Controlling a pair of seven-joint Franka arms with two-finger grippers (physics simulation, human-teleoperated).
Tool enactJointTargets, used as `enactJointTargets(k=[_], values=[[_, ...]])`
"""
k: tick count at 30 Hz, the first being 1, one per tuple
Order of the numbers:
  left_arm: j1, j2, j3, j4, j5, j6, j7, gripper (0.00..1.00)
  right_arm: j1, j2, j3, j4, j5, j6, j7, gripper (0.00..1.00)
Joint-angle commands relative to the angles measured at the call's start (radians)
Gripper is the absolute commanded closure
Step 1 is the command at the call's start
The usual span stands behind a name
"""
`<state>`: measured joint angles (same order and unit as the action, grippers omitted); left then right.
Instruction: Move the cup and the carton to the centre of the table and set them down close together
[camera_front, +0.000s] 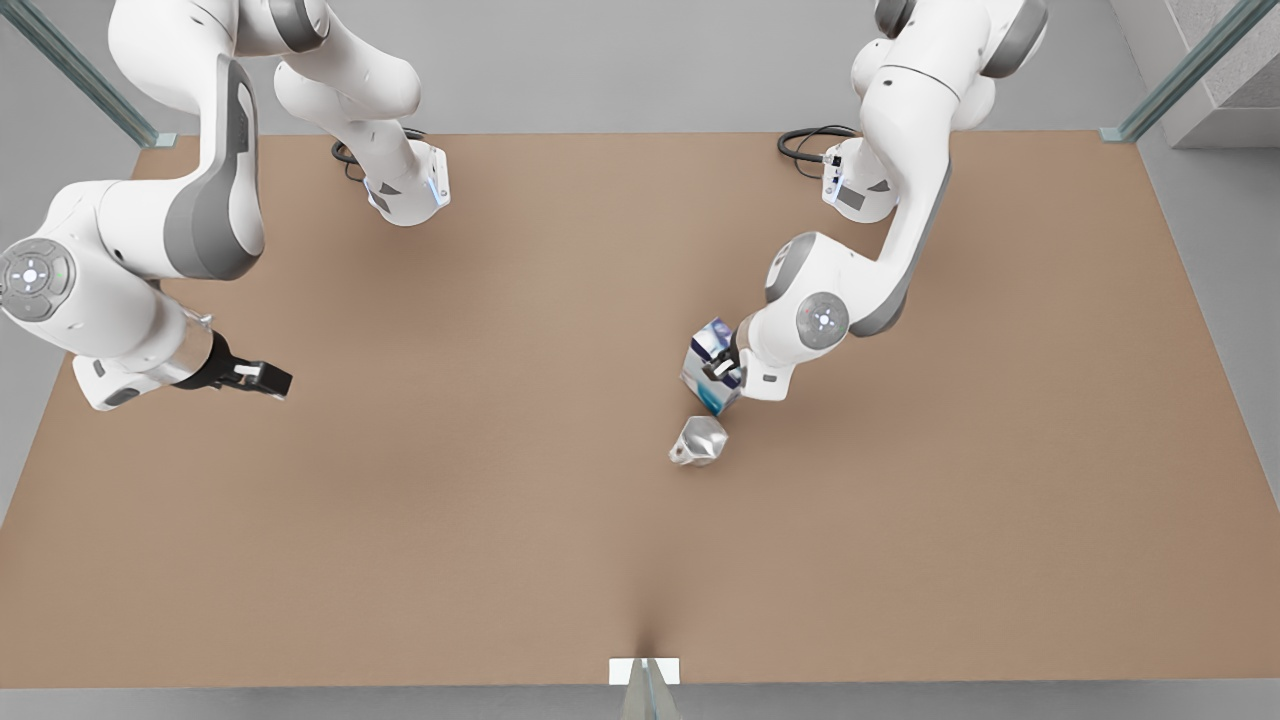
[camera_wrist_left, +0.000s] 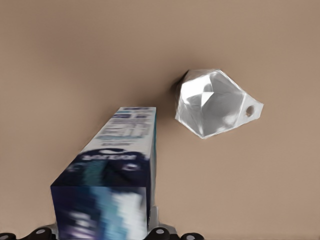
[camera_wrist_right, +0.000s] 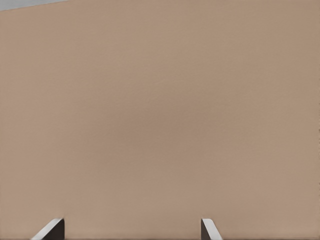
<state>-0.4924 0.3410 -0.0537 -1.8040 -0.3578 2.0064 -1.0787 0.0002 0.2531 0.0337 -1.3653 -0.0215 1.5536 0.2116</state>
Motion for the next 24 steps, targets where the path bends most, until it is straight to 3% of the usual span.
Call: enactJointTargets(k=[1,3,12,14,16,19,24], values=[[0.0,0.001,0.0,0.0,-0.01,0.0,0.0,0.08,0.0,0.0,0.0,0.0,0.0,0.0,0.006,0.0],[0.0,0.001,0.0,0.0,-0.01,0.0,0.003,0.01,0.0,0.001,0.002,0.0,0.0,0.002,0.006,0.0],[0.003,-0.02,0.002,0.002,-0.004,-0.018,0.005,0.0,0.001,0.002,0.002,0.0,0.002,0.005,0.008,0.0],[0.011,-0.092,0.026,0.031,0.003,-0.141,0.006,0.0,0.0,0.002,0.002,0.0,0.002,0.005,0.006,0.0],[0.084,-0.139,0.132,0.239,0.2,-0.419,0.314,0.0,0.0,0.002,0.002,0.0,0.002,0.005,0.006,0.0],[0.258,-0.151,0.149,0.272,0.322,-0.428,0.973,0.0,0.0,0.002,0.003,-0.001,0.002,0.003,0.006,0.0],[0.267,-0.155,0.146,0.27,0.41,-0.414,0.959,0.0,0.0,0.003,0.003,-0.001,0.002,0.005,0.005,0.0]])
